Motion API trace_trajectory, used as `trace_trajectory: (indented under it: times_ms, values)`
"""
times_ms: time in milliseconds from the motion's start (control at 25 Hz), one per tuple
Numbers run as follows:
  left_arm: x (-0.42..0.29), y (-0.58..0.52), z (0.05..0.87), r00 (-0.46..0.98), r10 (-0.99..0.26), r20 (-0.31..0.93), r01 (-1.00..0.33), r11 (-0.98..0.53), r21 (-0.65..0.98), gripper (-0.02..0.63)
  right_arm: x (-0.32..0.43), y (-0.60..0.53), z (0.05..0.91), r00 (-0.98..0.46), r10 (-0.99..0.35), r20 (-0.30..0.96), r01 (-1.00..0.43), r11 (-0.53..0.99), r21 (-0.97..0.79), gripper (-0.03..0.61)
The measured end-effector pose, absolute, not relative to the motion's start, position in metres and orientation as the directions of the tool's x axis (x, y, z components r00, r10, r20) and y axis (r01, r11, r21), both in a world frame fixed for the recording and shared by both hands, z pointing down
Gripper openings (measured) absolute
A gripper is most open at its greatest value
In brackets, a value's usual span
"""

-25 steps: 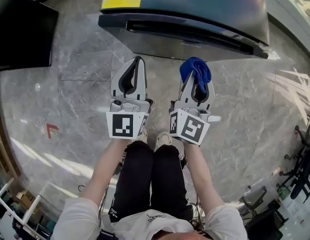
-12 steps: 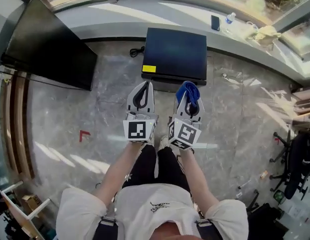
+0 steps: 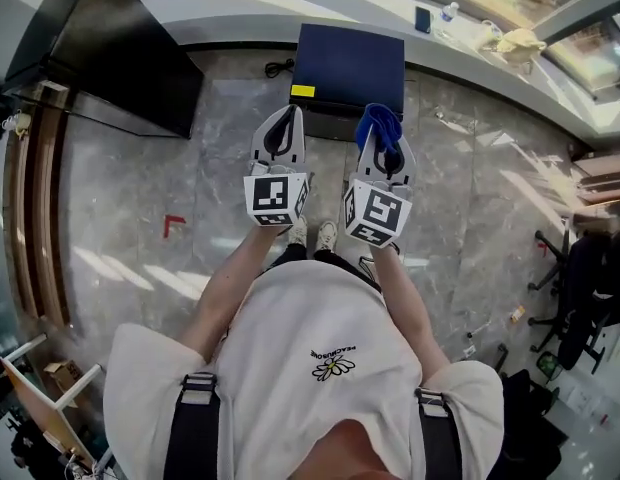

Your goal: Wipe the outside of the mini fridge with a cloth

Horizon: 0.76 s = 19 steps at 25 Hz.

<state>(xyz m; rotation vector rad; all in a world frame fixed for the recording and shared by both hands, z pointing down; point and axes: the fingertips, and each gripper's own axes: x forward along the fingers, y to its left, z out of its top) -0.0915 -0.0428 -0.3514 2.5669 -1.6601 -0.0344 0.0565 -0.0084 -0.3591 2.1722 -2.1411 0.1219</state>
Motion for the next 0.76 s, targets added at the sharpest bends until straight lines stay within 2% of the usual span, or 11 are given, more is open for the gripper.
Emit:
trace_trajectory:
  times_ms: [280,760]
  values:
    - [-0.107,-0.022,-0.355,0.426,-0.905,0.021,-0.903,-0.423,0.074,0.003,0.023,0.007,-0.364,-0.027,-0.993,0.117,-0.999,0.031,0.028,0.064]
    - [-0.103,-0.009,-0.337,0.441,-0.897,0.026,-0.895,-0.438,0.086,0.003,0.019,0.027,-0.333,-0.020,-0.985,0.170,-0.998,0.029,0.051,0.064]
